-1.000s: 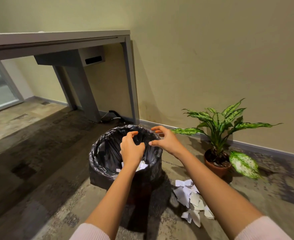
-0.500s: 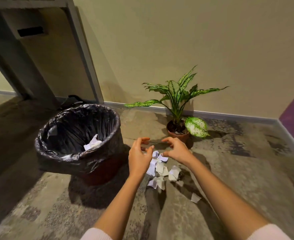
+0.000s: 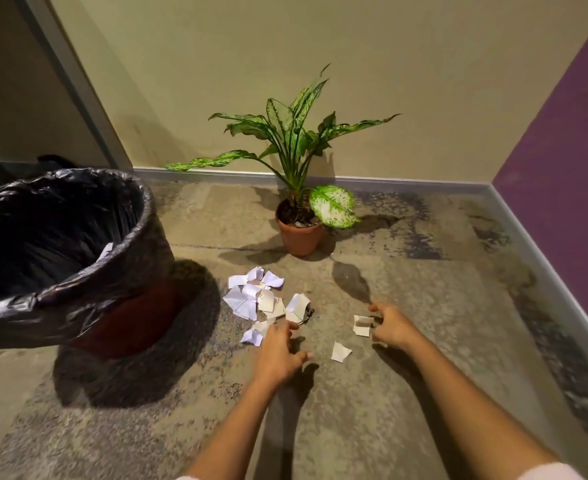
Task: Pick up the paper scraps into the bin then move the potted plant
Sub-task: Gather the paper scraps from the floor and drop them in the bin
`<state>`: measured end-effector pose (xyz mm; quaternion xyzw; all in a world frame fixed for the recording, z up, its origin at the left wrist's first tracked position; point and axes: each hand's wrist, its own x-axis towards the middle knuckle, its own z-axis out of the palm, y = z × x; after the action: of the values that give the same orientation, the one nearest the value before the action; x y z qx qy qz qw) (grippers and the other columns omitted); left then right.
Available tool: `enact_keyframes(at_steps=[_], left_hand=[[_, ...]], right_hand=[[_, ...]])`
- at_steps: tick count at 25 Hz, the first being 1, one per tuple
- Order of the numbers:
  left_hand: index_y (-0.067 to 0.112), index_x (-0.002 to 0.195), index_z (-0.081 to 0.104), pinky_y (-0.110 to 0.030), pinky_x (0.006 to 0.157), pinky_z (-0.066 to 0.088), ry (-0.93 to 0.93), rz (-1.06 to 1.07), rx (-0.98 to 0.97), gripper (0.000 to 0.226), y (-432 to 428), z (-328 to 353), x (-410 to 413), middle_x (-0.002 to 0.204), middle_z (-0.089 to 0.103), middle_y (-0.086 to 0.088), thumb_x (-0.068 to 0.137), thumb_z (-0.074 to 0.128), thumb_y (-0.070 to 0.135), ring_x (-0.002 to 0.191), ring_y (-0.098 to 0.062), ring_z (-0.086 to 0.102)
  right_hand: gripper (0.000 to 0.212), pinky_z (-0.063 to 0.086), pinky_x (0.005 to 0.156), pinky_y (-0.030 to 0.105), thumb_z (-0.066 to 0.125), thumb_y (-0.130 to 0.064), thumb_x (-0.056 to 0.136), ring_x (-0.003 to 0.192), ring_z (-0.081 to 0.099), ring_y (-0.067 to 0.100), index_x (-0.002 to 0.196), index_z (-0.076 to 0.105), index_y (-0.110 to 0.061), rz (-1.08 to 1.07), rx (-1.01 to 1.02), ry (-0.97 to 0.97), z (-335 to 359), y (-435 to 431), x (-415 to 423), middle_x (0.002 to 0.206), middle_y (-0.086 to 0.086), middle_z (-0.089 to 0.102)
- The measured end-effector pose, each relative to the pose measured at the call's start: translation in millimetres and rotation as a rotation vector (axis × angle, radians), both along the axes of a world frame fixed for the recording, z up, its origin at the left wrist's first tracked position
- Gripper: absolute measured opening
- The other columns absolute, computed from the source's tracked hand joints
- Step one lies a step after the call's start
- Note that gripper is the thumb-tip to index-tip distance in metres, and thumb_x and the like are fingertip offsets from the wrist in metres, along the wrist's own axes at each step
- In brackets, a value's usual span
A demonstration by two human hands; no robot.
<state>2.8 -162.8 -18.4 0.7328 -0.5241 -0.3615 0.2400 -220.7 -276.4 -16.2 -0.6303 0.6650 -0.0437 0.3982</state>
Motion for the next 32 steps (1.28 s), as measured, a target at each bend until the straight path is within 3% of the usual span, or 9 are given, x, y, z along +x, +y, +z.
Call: enact_keyframes(at_steps=[5,8,10,14,19,24,27,29,32], left_hand=[[0.014,0.128,0.050,-0.026,0.098,0.043,-0.052,-0.124,0.065,0.065,-2,-17,-25,0.129,0.048,-0.007,0.073,0.082,0.027,0.119,-0.022,0.054],[0.015,0.132,0.048,-0.027,0.099,0.041,-0.059,-0.139,0.066,0.069,-6,-20,-37,0.131,0.048,-0.006,0.073,0.082,0.028,0.121,-0.022,0.054],[0.016,0.133,0.046,-0.031,0.099,0.042,-0.074,-0.135,0.054,0.071,-10,-20,-42,0.132,0.048,-0.006,0.073,0.081,0.029,0.122,-0.023,0.054],[0.014,0.137,0.040,-0.034,0.100,0.041,-0.135,-0.122,0.032,0.075,-9,-18,-43,0.134,0.044,-0.009,0.075,0.079,0.025,0.123,-0.029,0.050],[0.024,0.136,0.038,-0.045,0.093,0.050,-0.185,-0.083,-0.034,0.069,-2,-17,-33,0.134,0.040,-0.005,0.079,0.075,0.021,0.108,-0.028,0.061],[0.028,0.134,0.039,-0.037,0.077,0.055,-0.318,-0.077,-0.113,0.060,7,-9,-18,0.132,0.040,0.001,0.083,0.070,0.021,0.097,-0.020,0.064],[0.029,0.135,0.038,-0.034,0.073,0.052,-0.336,-0.063,-0.130,0.057,11,-3,-8,0.130,0.039,0.004,0.086,0.066,0.023,0.099,-0.018,0.062],[0.029,0.135,0.040,-0.034,0.074,0.052,-0.347,-0.033,-0.147,0.053,12,-2,1,0.129,0.040,0.004,0.087,0.062,0.023,0.100,-0.017,0.061],[0.030,0.133,0.043,-0.030,0.071,0.048,-0.378,-0.020,-0.171,0.046,13,-6,10,0.127,0.043,0.005,0.090,0.058,0.028,0.097,-0.015,0.062]], right_hand=[[0.063,0.033,0.111,0.036,0.060,-0.021,0.085,0.133,0.037,0.035,0.144,0.038,-0.021,0.055,-0.076,0.197,-16,18,-4,0.145,0.016,0.039],[0.072,0.031,0.114,0.036,0.060,-0.018,0.085,0.138,0.033,0.030,0.149,0.027,-0.022,0.045,-0.080,0.039,-26,36,21,0.153,0.009,0.031],[0.076,0.039,0.108,0.036,0.052,-0.003,0.083,0.132,0.042,0.026,0.150,0.025,-0.027,0.058,-0.055,-0.131,-27,42,38,0.150,0.005,0.037],[0.076,0.051,0.096,0.043,0.044,0.006,0.076,0.118,0.057,0.022,0.137,0.041,-0.038,-0.020,-0.045,-0.357,-26,43,53,0.136,0.005,0.054],[0.049,0.052,0.082,0.034,0.050,-0.004,0.078,0.099,0.061,0.021,0.122,0.057,-0.027,-0.147,-0.117,-0.046,-21,31,20,0.108,-0.002,0.061],[0.047,0.049,0.079,0.031,0.053,-0.014,0.079,0.100,0.061,0.029,0.125,0.052,-0.025,-0.055,-0.053,0.101,-28,47,28,0.116,0.008,0.063],[0.048,0.050,0.072,0.033,0.048,-0.008,0.076,0.088,0.062,0.027,0.119,0.054,-0.028,-0.025,-0.031,-0.021,-29,49,62,0.098,0.002,0.064],[0.048,0.057,0.073,0.044,0.045,-0.009,0.070,0.079,0.062,0.026,0.110,0.057,-0.034,-0.040,0.004,-0.172,-29,44,79,0.081,-0.006,0.058],[0.038,0.058,0.072,0.048,0.050,-0.008,0.075,0.081,0.064,0.027,0.106,0.063,-0.026,-0.110,-0.088,-0.236,-29,22,82,0.076,-0.006,0.056]])
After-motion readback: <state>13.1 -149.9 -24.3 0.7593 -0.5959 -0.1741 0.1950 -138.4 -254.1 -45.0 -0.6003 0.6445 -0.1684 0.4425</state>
